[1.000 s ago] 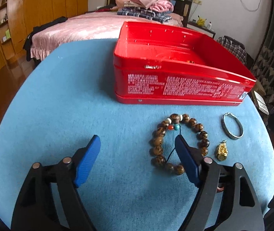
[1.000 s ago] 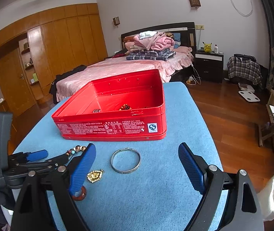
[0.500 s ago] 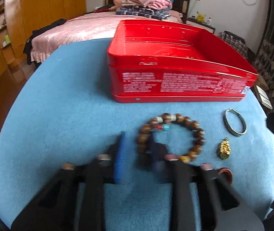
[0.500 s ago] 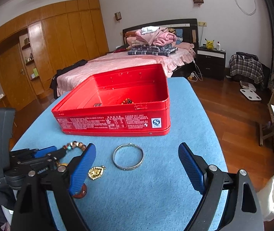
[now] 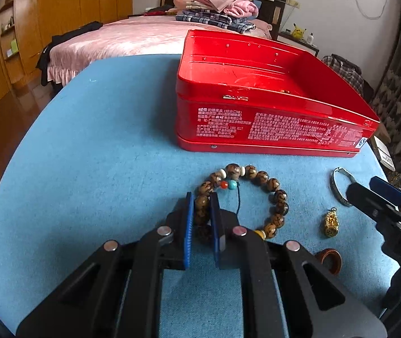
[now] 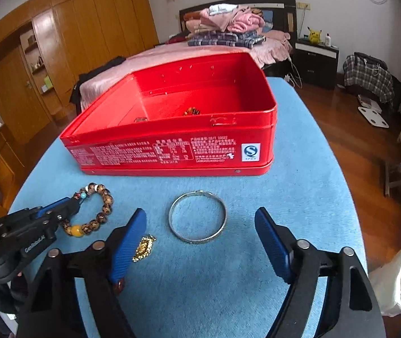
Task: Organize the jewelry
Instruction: 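Move both open tools back over the wooden bead bracelet and silver bangle, then grasp the wooden bead bracelet with the left tool while the right tool grasps the silver bangle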
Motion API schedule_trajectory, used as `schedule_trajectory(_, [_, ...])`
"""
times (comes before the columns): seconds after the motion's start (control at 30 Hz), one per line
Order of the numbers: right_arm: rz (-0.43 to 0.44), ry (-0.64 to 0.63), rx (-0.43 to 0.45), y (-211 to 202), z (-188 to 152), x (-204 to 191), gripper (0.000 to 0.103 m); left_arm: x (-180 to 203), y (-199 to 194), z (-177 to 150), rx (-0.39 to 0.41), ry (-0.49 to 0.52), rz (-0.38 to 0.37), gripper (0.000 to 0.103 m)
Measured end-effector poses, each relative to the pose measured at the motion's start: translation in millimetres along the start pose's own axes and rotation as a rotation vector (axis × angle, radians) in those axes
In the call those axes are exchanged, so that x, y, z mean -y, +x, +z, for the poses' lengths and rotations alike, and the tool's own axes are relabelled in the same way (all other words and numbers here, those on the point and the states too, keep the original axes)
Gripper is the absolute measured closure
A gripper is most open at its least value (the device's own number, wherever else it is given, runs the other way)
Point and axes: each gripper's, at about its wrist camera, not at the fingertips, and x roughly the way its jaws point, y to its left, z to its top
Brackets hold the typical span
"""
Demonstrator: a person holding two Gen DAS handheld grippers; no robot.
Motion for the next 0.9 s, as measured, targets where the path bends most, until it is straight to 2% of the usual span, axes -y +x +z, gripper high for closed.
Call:
schedule_trajectory(0.17, [-0.023, -0.009, -0.046, 9.4, -0.9, -2.7, 0.036, -1.6, 2.2, 1.6, -0.006, -0.001, -0.007, 0.09])
schedule_trajectory(0.27, [-0.048, -0.027, -0.056, 11.7, -1.0, -6.8, 0.044, 0.7, 2.9, 1.7, -0.006, 0.014, -0.004, 0.087])
schedule_trajectory(0.33, [-0.066, -0.047, -0.059, 12.7, -1.1, -10.9, 0.054, 3.0, 3.3, 1.6, -0.007, 0.025, 0.005, 0.088])
schedule_trajectory(0.43, [-0.076, -0.079, -0.059, 12.9, -2.2, -18.0, 0.055, 3.6, 3.1, 1.8, -0.005, 0.027, 0.001, 0.093])
schedule_trajectory(0.7, [-0.093, -0.111, -0.016, -5.2, -2.0, -20.4, 0.055, -1.7, -9.6, -1.0, 0.033, 0.0, -0.024, 0.093])
schedule_trajectory(0.9, [-0.058, -0.084, 0.009, -20.2, 5.1, -14.6, 0.055, 3.1, -22.8, 4.3, 0.069, -0.001, -0.037, 0.093])
